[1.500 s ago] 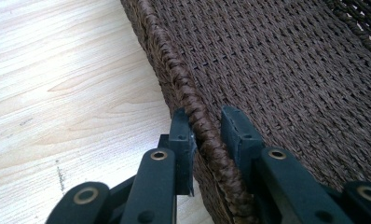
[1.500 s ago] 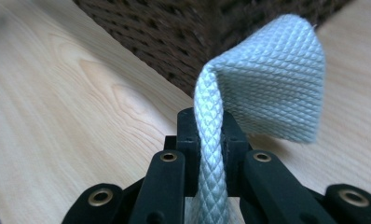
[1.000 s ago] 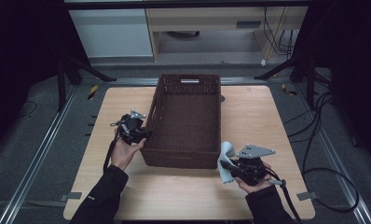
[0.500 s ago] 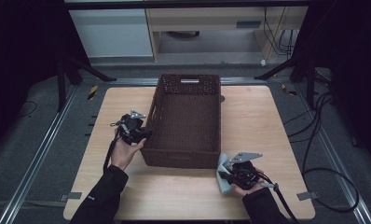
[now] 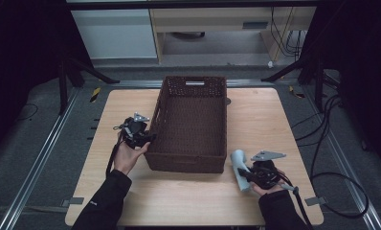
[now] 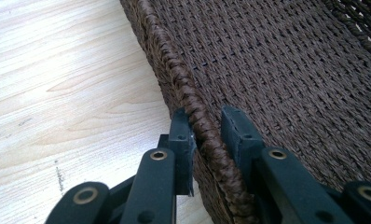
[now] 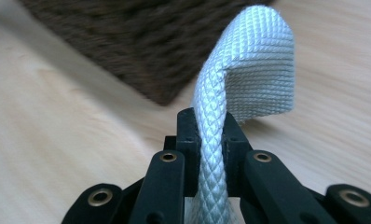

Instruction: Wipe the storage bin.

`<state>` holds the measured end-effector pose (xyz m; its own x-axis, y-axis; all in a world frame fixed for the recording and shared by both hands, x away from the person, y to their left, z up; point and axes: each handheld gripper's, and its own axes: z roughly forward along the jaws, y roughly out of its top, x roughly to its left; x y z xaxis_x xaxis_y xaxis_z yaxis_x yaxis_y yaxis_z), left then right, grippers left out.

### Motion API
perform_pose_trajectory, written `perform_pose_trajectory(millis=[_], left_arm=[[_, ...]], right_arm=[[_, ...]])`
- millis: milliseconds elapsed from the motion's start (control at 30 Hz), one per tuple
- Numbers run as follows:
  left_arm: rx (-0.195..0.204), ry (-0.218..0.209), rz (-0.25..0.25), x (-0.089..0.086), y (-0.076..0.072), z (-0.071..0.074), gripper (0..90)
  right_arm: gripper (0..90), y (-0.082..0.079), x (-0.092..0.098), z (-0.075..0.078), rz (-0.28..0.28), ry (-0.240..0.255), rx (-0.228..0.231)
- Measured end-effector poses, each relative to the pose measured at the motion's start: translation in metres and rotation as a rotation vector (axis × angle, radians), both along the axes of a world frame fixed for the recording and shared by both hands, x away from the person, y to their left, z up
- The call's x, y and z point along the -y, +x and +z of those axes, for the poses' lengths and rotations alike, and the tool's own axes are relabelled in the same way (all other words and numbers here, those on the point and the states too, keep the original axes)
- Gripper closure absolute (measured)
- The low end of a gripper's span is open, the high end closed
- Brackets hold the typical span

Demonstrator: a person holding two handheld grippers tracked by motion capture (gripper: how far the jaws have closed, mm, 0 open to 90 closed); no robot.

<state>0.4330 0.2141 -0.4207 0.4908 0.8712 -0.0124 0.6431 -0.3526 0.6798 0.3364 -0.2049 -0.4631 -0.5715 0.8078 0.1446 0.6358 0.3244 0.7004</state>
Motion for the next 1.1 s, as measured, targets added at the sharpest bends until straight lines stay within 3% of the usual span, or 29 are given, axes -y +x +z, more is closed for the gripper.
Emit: perform_pose_trajectory(millis=[33, 167, 233, 500, 900, 1100], left_arm=[[0.0, 0.0, 0.0, 0.0, 0.0, 0.0, 73.8], [0.0, 0.0, 0.0, 0.0, 0.0, 0.0, 73.8], [0.0, -0.001, 0.0, 0.0, 0.0, 0.0, 73.7], [0.0, -0.001, 0.0, 0.0, 0.0, 0.0, 73.7], [0.0, -0.002, -0.001, 0.0, 0.0, 0.0, 73.6], [-0.001, -0.003, -0.001, 0.0, 0.0, 0.0, 73.6]], right_arm=[[82.4, 0.001, 0.012, 0.002, -0.043, -0.01, 0.013], [82.4, 0.003, 0.03, 0.005, -0.097, -0.017, 0.028], [82.4, 0.004, 0.045, 0.006, -0.145, -0.047, 0.045], [82.3, 0.009, 0.074, -0.002, -0.222, -0.055, 0.026], [80.4, 0.018, 0.079, -0.019, -0.219, -0.061, -0.029], [71.0, 0.019, 0.078, -0.022, -0.22, -0.082, -0.026]])
